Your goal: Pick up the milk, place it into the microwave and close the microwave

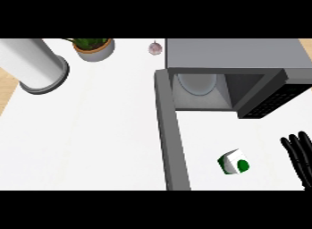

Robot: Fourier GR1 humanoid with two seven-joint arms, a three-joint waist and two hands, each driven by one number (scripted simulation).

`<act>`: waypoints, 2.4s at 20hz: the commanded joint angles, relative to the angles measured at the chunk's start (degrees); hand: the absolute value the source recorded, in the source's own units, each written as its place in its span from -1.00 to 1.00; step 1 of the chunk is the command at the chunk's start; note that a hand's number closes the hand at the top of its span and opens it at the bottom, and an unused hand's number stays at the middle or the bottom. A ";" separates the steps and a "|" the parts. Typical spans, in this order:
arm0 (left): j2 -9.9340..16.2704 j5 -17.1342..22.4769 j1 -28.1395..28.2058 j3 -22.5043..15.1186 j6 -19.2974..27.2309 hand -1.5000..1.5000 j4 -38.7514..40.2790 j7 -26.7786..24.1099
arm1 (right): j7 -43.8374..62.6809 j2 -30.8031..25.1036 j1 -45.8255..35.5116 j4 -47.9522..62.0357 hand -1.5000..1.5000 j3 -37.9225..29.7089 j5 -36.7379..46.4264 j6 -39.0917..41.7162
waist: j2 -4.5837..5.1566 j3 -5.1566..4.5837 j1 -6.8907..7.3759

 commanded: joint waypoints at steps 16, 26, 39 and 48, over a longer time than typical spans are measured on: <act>-2.33 12.49 11.67 6.43 -8.50 -1.00 -9.52 -1.45 | -20.47 1.96 -4.60 37.09 -1.00 -7.79 9.87 -4.89 | 0.03 0.14 1.07; -4.59 12.72 17.87 6.74 -13.42 -1.00 -9.66 -6.13 | -35.14 -1.14 -12.90 60.02 -1.00 -10.30 16.59 -8.18 | 0.08 0.16 1.35; -4.61 15.33 21.80 8.54 -18.45 -1.00 -6.77 -10.62 | -48.05 -1.62 -28.73 88.65 -1.00 -14.23 17.29 -10.10 | 0.35 0.25 1.64; -4.60 17.91 25.42 9.45 -20.44 -1.00 -7.63 -11.72 | -56.52 -1.32 -31.77 100.41 1.00 -14.62 16.15 -4.54 | 0.32 0.27 1.66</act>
